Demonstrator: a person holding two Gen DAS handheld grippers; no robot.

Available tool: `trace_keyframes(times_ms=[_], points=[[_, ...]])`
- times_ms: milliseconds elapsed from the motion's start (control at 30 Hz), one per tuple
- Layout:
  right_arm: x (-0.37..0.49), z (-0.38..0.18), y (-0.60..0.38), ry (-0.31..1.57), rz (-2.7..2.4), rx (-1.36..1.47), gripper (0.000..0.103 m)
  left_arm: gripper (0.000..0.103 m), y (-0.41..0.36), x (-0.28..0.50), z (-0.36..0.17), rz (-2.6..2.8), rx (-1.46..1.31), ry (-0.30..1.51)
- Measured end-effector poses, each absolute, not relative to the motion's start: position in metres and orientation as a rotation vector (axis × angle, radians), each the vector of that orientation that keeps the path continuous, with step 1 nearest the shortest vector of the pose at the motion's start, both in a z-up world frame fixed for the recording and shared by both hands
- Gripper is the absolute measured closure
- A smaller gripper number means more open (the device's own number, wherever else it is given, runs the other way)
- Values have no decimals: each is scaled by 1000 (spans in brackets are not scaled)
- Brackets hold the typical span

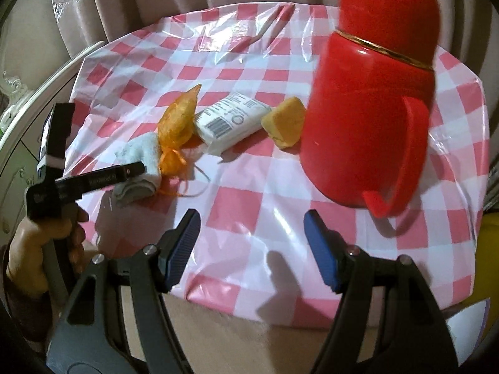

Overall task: Organize soft objects
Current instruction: 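Grasp the grey terry towel with the left tool, then grasp the yellow sponge with the right tool while the left tool holds the towel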

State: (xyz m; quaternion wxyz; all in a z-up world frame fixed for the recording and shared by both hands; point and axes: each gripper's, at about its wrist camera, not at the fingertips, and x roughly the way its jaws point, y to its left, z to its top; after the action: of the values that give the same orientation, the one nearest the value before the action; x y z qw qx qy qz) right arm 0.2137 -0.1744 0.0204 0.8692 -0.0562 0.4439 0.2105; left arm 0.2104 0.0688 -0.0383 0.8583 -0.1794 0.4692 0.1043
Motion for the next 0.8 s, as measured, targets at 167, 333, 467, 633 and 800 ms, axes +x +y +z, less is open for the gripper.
trace_keyframes(times_ms=[167, 333, 467, 633, 800], points=[[225, 12, -157, 945, 442, -112, 31, 71, 72, 207, -39, 214, -381, 963], [233, 5, -145, 942, 399, -147, 31, 81, 75, 203, -40, 198, -402, 943], [230, 4, -130, 895, 357, -277, 31, 83, 77, 198, -40, 188, -429, 921], [230, -5, -113, 826, 292, -488, 31, 85, 82, 191, -39, 191, -473, 895], [231, -13, -97, 747, 252, -638, 31, 86, 86, 184, -37, 202, -497, 868]])
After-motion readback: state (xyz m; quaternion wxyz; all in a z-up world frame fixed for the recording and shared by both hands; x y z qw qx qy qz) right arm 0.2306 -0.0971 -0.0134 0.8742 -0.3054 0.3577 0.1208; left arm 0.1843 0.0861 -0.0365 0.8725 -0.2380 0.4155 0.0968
